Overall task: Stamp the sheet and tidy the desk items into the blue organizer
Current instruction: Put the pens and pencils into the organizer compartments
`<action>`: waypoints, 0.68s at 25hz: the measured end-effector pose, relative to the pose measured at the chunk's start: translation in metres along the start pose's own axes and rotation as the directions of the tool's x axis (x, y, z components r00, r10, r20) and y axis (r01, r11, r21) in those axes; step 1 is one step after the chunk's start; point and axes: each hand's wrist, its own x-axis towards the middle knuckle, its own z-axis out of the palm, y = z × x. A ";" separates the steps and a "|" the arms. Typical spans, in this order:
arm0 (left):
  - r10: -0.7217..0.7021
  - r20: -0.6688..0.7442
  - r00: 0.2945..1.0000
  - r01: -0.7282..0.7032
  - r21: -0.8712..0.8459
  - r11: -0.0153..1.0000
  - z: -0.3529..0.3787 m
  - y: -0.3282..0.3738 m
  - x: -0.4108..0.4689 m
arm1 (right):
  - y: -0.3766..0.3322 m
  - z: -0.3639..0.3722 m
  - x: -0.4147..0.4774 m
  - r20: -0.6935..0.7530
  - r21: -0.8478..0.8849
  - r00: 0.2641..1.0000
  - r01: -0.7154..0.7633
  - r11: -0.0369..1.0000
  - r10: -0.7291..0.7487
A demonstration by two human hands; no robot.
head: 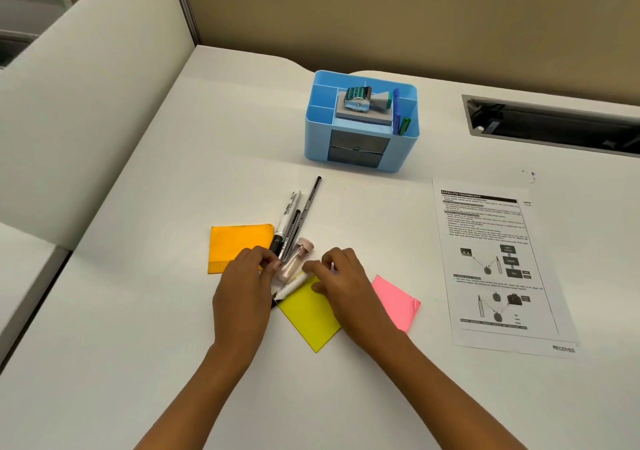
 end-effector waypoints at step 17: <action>0.056 0.169 0.984 0.026 -0.450 0.893 0.001 0.061 0.009 | -0.012 -0.038 0.011 -0.067 0.414 0.930 -0.302 0.859 0.360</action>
